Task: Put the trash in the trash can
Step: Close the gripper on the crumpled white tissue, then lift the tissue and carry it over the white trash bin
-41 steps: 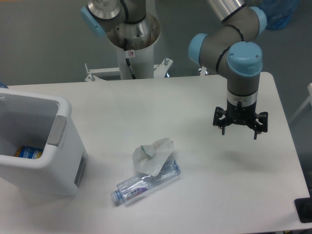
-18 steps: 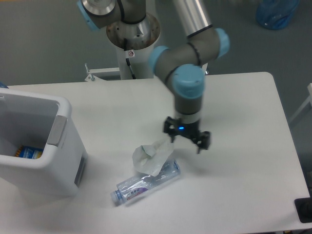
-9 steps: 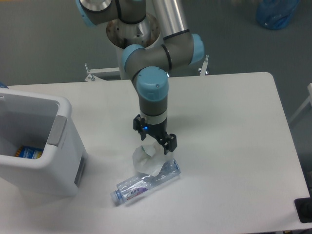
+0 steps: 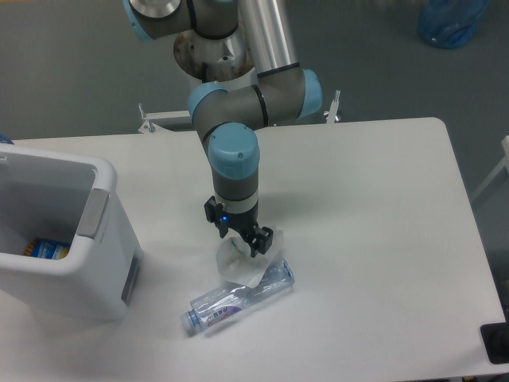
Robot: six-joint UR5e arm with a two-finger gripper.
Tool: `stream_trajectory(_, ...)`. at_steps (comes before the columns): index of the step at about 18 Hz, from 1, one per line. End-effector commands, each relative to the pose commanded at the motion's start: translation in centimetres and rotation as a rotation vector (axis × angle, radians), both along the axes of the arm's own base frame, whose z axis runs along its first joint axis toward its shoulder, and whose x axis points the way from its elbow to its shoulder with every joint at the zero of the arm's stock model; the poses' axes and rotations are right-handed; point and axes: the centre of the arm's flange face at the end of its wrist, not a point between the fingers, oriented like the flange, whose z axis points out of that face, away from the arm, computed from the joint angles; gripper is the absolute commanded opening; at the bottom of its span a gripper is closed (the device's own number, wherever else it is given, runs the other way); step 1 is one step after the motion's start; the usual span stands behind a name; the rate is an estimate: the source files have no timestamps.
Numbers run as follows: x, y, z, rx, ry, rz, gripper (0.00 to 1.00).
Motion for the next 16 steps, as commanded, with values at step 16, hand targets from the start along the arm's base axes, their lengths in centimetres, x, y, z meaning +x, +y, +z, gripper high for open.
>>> stream_trajectory(16,-2.9,0.1,17.0,0.499,-0.15,0.249,0.0)
